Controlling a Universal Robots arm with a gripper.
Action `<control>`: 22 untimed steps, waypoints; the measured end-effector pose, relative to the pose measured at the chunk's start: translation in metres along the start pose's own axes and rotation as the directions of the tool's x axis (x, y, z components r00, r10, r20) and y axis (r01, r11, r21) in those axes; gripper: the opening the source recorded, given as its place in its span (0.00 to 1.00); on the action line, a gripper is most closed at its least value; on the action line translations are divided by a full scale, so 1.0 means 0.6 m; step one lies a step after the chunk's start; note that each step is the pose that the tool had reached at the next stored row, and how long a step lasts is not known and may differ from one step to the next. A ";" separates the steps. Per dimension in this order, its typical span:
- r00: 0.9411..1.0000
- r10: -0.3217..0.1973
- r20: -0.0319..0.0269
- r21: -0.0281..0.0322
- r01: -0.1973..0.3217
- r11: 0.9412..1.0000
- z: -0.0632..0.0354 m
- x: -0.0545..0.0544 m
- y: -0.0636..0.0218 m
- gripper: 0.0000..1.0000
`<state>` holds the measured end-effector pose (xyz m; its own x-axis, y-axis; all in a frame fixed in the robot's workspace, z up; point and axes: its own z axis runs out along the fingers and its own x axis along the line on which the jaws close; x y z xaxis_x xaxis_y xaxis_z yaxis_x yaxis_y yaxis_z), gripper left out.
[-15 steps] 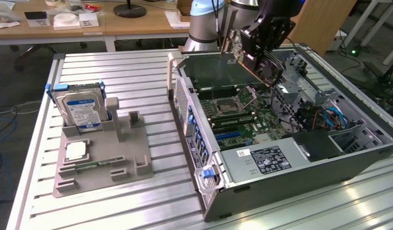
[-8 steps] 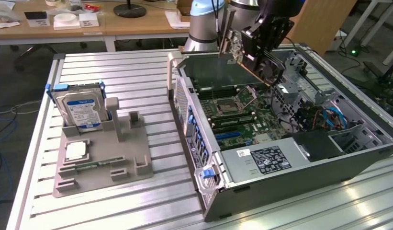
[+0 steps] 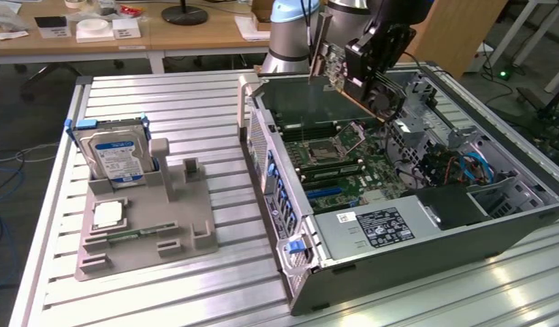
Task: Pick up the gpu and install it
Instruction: 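Insert the gpu into the slot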
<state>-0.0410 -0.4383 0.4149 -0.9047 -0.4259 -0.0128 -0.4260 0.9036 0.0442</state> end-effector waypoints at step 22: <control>0.966 -0.260 -0.011 -0.005 0.260 0.966 0.000 0.000 0.000 0.28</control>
<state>-0.0410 -0.4383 0.4149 -0.7627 -0.6466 -0.0130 -0.6465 0.7617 0.0440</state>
